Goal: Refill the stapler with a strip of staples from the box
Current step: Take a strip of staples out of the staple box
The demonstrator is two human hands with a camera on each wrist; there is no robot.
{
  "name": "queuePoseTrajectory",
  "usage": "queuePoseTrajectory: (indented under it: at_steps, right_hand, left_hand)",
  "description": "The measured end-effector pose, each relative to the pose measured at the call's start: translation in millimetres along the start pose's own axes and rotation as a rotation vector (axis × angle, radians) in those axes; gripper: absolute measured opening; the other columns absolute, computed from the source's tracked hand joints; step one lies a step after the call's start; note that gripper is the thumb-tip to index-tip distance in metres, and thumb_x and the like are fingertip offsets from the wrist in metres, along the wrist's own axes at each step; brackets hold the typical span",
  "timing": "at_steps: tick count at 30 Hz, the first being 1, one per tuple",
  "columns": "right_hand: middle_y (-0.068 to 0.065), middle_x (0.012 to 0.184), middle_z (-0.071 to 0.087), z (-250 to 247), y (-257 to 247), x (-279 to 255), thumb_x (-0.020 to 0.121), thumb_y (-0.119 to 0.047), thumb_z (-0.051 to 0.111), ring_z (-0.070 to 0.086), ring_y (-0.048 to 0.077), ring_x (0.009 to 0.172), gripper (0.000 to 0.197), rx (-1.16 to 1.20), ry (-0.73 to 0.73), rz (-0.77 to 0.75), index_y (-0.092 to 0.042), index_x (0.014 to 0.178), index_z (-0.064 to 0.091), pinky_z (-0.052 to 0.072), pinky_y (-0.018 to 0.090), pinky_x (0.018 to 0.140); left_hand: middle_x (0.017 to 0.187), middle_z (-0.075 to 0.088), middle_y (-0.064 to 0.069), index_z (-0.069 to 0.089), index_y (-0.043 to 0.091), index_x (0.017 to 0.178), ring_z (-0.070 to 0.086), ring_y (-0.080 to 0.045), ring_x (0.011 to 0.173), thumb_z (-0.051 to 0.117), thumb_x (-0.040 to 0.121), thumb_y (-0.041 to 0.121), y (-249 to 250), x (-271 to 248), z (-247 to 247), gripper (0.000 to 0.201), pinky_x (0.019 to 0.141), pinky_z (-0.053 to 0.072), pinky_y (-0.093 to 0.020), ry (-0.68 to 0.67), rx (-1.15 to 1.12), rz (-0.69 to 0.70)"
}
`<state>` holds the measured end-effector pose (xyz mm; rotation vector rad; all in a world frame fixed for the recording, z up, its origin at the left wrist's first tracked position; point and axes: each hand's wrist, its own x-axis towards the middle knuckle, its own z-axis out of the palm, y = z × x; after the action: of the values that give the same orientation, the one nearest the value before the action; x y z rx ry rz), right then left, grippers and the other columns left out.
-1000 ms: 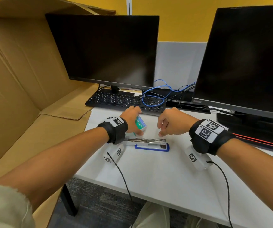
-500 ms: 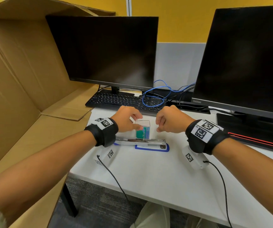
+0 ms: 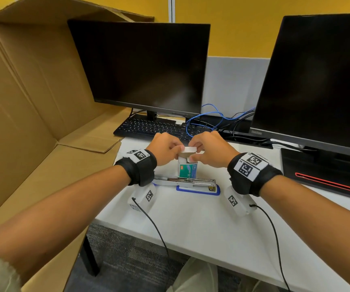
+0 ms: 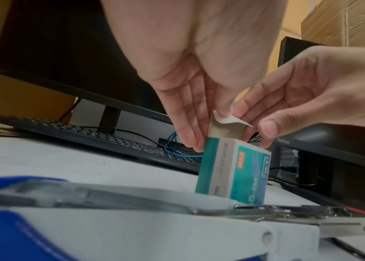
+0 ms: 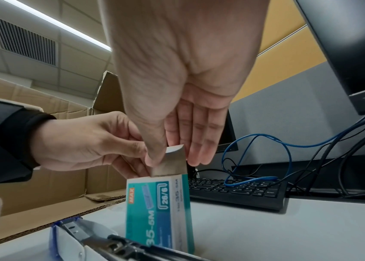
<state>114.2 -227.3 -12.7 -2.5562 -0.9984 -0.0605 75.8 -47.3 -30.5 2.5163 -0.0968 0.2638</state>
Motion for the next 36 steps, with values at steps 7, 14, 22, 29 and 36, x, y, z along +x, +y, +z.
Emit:
queuePoseTrajectory:
  at_steps: [7,14,22,29,36]
  right_hand:
    - [0.009,0.117,0.068,8.6,2.3,12.0,0.089,-0.017,0.067,0.060,0.028,0.110,0.032,-0.030,0.043,0.032,-0.016,0.121,0.066,0.054,0.046,0.093]
    - [0.012,0.095,0.073,17.5,7.7,11.8,0.096,-0.022,0.045,0.067,0.026,0.086,0.033,-0.067,-0.179,0.061,-0.007,0.097,0.074,0.058,0.042,0.077]
    - [0.003,0.102,0.070,17.9,21.8,12.4,0.091,-0.025,0.060,0.062,0.021,0.096,0.016,-0.003,-0.031,-0.019,-0.018,0.100,0.070,0.056,0.044,0.085]
    - [0.003,0.102,0.071,2.3,13.8,8.8,0.089,-0.005,0.055,0.060,0.020,0.098,0.024,-0.043,-0.125,-0.124,-0.015,0.099,0.074,0.052,0.037,0.089]
    - [0.005,0.109,0.070,0.0,16.7,3.0,0.082,0.008,0.055,0.063,0.019,0.101,0.037,-0.004,-0.140,-0.031,-0.013,0.111,0.066,0.056,0.037,0.089]
  left_hand:
    - [0.083,0.076,-0.014,0.070,0.008,0.098,0.072,-0.021,0.071,0.048,0.098,0.026,-2.8,3.6,14.4,0.028,0.084,0.055,-0.030,0.033,0.003,-0.111]
    - [0.116,0.068,-0.005,0.066,0.013,0.117,0.064,-0.019,0.104,0.054,0.094,0.032,-9.6,-4.9,17.4,0.033,0.088,0.054,-0.035,0.089,0.096,0.063]
    - [0.109,0.070,0.000,0.066,0.014,0.109,0.064,-0.010,0.098,0.079,0.077,0.026,-9.7,-13.6,12.2,0.036,0.081,0.057,-0.020,-0.113,-0.013,0.119]
    - [0.103,0.068,0.001,0.062,0.015,0.102,0.065,-0.014,0.095,0.079,0.076,0.024,-6.2,-8.8,9.4,0.032,0.078,0.057,-0.021,-0.160,0.036,0.148]
    - [0.114,0.065,0.000,0.071,0.022,0.107,0.062,-0.017,0.099,0.072,0.083,0.029,-3.6,-4.9,4.6,0.025,0.084,0.057,-0.030,-0.274,0.217,0.210]
